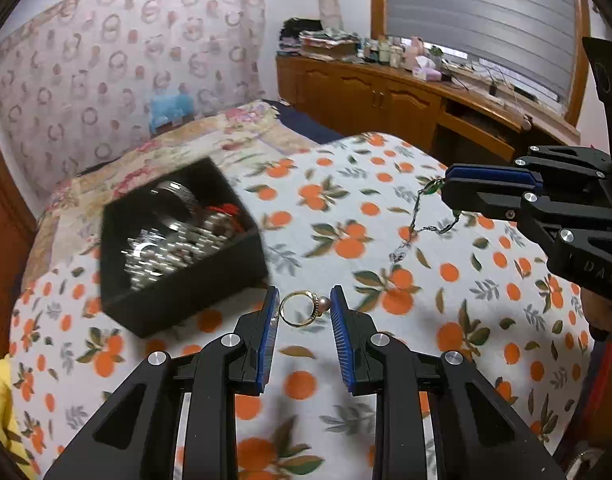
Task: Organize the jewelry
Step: 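Grasp the gold ring with the left tool while the right tool lifts the earring, then release the gold ring into the box with the left tool while the right tool drops the earring inside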
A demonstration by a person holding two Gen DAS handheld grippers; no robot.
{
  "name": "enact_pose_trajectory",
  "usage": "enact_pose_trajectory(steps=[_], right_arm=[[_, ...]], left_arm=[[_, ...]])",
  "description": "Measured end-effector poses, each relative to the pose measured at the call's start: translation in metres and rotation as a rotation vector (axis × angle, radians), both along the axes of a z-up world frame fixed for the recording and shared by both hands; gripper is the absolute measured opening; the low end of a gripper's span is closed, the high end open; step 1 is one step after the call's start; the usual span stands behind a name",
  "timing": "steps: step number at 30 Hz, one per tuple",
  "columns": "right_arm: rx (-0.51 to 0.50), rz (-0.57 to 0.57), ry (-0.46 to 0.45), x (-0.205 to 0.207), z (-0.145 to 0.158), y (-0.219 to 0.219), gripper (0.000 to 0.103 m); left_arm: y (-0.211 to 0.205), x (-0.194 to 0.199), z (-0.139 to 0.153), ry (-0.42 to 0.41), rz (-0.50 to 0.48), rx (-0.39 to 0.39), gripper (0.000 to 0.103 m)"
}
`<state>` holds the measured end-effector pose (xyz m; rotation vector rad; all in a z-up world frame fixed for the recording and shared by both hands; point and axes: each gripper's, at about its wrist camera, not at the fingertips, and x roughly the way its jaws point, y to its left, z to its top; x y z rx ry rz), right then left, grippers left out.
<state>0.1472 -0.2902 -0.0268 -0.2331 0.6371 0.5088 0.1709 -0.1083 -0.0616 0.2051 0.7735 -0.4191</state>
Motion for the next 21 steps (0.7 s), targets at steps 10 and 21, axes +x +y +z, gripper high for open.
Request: enact_pose_trajectory(steps=[10,21], right_arm=[[0.005,0.048,-0.021,0.031,0.017,0.02,0.013],[0.048,0.109,-0.047,0.072,0.033,0.056,0.013]], left_arm=[[0.04,0.015,0.022,-0.047,0.071,-0.02,0.025],[0.073,0.046,0.026,-0.087,0.152,-0.044,0.025]])
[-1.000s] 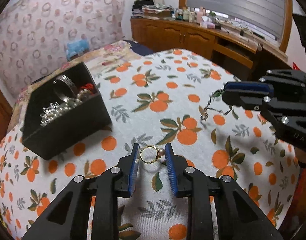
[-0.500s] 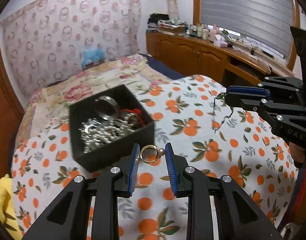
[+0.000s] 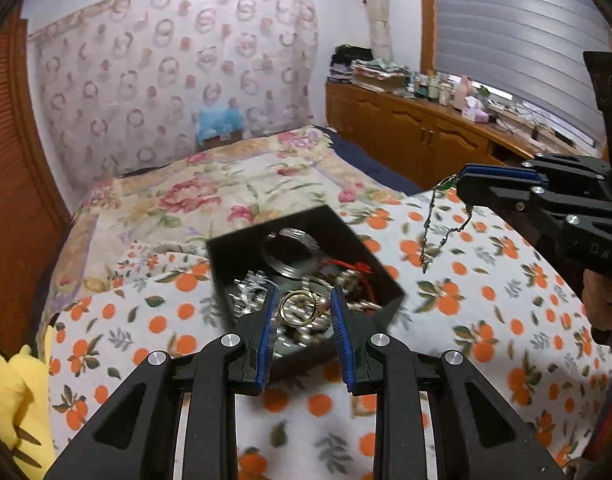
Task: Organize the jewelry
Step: 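Release the gold ring into the box with the left tool while the right tool drops the earring inside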
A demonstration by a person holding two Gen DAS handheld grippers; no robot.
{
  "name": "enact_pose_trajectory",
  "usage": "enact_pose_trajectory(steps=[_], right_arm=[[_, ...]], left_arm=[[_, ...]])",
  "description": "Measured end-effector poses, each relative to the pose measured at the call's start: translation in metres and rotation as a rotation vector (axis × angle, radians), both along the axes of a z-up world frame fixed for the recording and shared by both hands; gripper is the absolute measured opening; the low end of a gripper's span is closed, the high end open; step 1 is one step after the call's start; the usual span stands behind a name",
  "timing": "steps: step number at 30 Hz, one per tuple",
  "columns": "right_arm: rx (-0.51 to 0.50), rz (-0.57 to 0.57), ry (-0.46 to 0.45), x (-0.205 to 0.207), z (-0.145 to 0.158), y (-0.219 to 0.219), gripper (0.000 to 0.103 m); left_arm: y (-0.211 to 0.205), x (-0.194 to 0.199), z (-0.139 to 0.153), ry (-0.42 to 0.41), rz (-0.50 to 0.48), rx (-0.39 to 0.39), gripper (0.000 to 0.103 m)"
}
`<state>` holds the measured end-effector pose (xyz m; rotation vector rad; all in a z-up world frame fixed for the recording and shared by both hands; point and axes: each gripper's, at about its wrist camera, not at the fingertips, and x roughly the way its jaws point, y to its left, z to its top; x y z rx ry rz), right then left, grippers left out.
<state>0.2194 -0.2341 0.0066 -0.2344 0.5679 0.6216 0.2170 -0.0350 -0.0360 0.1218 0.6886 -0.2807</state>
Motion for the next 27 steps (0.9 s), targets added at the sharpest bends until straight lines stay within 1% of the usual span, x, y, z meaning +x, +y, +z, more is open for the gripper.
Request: enact_pose_trajectory(steps=[4,13,21,27], right_arm=[[0.003,0.013,0.001,0.009,0.001,0.01,0.013],[0.003,0.027,0.007,0.031,0.0,0.034,0.013],[-0.034,0.016,0.013,0.06,-0.01,0.056,0.013],[-0.056,0.007,0.035,0.074,-0.02,0.063,0.013]], left_arm=[[0.015,0.005,-0.004,0.001,0.026,-0.058,0.025],[0.036,0.01,-0.009,0.003,0.049,-0.113,0.025],[0.042,0.011,-0.01,-0.003,0.05,-0.13,0.025],[0.042,0.011,-0.009,-0.007,0.052,-0.129,0.025]])
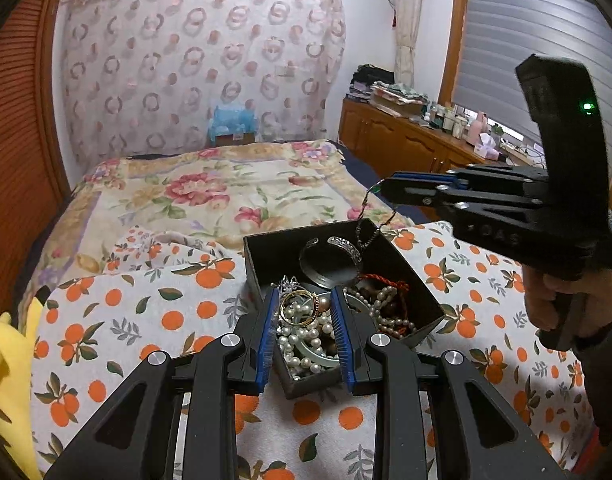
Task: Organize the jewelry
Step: 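Release the gold ring into the box with the left tool while the right tool drops the earring inside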
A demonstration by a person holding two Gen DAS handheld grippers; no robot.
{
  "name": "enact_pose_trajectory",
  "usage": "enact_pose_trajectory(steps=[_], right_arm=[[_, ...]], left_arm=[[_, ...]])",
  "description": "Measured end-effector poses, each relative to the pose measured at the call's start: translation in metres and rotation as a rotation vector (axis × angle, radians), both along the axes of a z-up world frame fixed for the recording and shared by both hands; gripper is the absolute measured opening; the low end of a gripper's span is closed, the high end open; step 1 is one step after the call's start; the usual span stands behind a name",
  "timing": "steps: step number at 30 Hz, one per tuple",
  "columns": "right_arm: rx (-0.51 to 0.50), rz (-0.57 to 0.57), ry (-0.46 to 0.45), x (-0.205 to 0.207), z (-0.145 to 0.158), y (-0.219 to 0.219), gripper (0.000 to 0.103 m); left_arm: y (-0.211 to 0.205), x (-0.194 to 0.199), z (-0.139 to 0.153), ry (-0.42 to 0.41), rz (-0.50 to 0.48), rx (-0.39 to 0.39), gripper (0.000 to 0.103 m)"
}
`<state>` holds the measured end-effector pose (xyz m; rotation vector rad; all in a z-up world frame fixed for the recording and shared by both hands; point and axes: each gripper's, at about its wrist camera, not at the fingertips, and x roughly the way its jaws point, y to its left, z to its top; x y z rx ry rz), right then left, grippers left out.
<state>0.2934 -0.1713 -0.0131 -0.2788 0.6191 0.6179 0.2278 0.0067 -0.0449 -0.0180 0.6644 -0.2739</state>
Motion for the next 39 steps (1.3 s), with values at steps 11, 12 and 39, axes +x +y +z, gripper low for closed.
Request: enact_pose_trajectory(steps=[11,12,39], right_arm=[[0.051,-0.015,0.02,-0.004,-0.006,-0.013,0.014],[0.063,-0.024,0.022,-0.006,-0.007,-0.018,0.014],[0.063,-0.099,0.054,-0.015,-0.03,-0.051,0.014]], left_arm=[[-0.005,-0.003,0.006,0.016,0.009,0.01,0.025],[-0.005,-0.002,0.007,0.018,0.011,0.014,0.025],[-0.021,0.08,-0.005,0.092,0.041,0.106,0.057]])
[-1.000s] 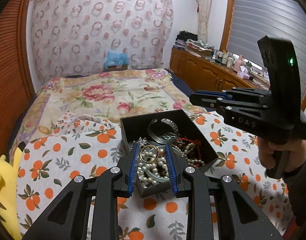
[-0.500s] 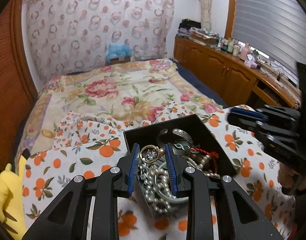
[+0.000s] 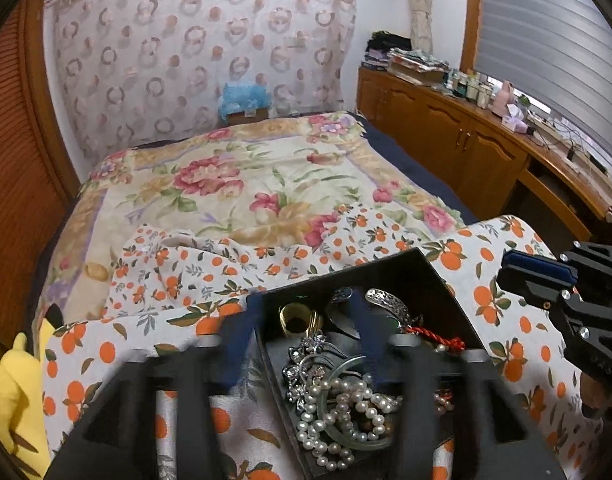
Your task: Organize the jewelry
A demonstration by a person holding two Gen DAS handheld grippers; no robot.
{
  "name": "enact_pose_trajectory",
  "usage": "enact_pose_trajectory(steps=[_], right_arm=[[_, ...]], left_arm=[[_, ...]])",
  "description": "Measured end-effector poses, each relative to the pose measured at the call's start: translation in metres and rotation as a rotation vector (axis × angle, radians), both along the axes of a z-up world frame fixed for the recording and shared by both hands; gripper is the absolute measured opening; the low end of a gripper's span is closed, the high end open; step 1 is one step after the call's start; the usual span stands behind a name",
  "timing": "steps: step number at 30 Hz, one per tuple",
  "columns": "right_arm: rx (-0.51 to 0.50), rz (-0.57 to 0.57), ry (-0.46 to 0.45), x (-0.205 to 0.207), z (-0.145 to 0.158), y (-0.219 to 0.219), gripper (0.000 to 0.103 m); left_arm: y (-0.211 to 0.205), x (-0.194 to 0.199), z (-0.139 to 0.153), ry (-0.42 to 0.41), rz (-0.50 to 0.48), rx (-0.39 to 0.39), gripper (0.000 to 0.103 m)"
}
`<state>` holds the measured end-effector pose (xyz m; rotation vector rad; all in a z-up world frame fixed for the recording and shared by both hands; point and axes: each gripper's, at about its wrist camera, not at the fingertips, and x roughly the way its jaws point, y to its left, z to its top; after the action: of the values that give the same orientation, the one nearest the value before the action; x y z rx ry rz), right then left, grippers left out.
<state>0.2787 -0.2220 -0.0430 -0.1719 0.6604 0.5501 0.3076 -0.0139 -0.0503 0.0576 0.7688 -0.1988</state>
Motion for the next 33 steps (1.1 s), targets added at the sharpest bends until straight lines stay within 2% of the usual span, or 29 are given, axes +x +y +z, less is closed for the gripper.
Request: enact_pose_trajectory(steps=[3,6,10,11,12,14,16,18,21,24,28,33], right_arm=[[-0.001,-0.008,0.003,0.0,-0.002,-0.002,0.014],[-0.003,-0.018,0.008,0.002,-0.005,-0.005,0.014],[-0.004,-0.039,0.019,0.002,-0.013,-0.007,0.014],[-0.005,-0.044,0.02,0.001,-0.014,-0.007,0.025],[-0.002,-0.058,0.018,0.0,-0.015,-0.008,0.044],[0.011,-0.078,0.011,-0.002,-0.015,-0.011,0.062],[0.023,-0.104,0.015,-0.003,-0.015,-0.015,0.066],[0.041,-0.126,0.02,-0.005,-0.014,-0.019,0.08],[0.057,-0.149,0.016,-0.013,-0.011,-0.023,0.095],[0.057,-0.169,0.001,-0.024,-0.008,-0.025,0.1],[0.052,-0.2,-0.017,-0.043,-0.001,-0.027,0.1],[0.099,-0.217,-0.071,-0.08,0.017,-0.036,0.1]], left_arm=[[0.001,-0.004,0.002,-0.01,0.005,-0.011,0.061],[0.004,-0.01,0.003,-0.019,0.025,-0.007,0.078],[0.009,-0.018,0.001,-0.019,0.058,-0.005,0.09],[0.01,-0.021,0.001,-0.021,0.064,-0.002,0.091],[0.01,-0.025,0.0,-0.023,0.068,0.001,0.092],[0.013,-0.03,0.0,-0.024,0.076,0.004,0.095],[0.016,-0.037,0.001,-0.029,0.092,0.003,0.095],[0.02,-0.043,0.001,-0.028,0.103,-0.007,0.095],[0.025,-0.056,0.003,-0.032,0.121,-0.023,0.095],[0.027,-0.07,0.006,-0.057,0.136,-0.02,0.095],[0.027,-0.096,0.012,-0.09,0.152,-0.023,0.095],[0.024,-0.133,0.025,-0.128,0.146,-0.024,0.095]])
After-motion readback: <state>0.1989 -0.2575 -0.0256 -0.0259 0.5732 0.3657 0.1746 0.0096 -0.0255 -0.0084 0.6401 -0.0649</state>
